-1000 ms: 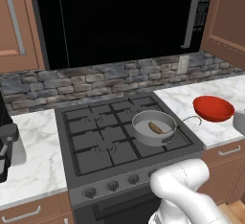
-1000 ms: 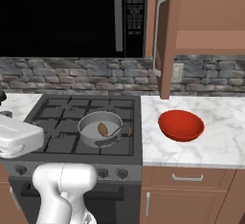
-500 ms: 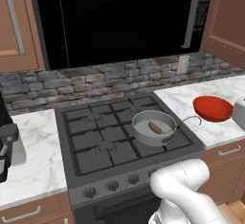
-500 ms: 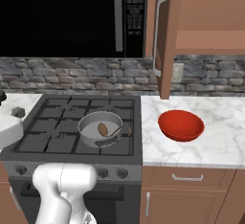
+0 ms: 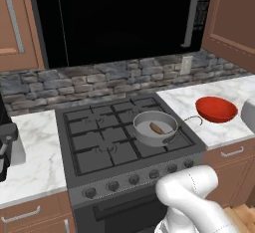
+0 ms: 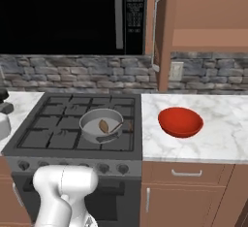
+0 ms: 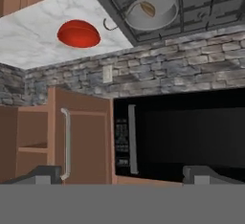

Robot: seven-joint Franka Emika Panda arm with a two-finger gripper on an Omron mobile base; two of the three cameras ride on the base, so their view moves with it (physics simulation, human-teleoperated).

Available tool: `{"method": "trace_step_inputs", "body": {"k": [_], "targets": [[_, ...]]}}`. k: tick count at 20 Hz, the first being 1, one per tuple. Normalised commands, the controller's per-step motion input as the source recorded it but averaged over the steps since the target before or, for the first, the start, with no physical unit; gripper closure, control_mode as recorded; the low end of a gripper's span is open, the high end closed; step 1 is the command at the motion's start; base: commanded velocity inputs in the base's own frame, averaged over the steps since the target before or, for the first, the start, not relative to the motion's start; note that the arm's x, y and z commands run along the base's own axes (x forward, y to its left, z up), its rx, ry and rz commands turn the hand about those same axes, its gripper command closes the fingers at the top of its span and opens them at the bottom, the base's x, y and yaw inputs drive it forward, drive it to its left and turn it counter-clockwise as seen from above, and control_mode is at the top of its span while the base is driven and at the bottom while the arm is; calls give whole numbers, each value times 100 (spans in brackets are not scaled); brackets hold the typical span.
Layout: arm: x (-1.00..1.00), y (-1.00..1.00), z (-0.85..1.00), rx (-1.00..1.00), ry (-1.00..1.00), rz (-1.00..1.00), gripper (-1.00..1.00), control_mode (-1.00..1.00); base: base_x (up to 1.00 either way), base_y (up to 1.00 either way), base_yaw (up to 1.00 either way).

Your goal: Open the cabinet and move the ladle to the pot. Then close the cabinet.

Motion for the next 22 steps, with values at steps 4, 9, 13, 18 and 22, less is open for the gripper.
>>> {"method": "trace_step_inputs", "body": {"k": [4,9,13,18,22], "targets": [[0,0,0,0,0,0,-100,100,-72,-83,0],[0,0,0,0,0,0,-100,100,-34,-99,0],[0,0,0,0,0,0,-100,100,2,-100,1],[0,0,0,0,0,0,-100,100,33,-93,8],[0,0,0,0,0,0,-100,100,75,-35,14]]}}
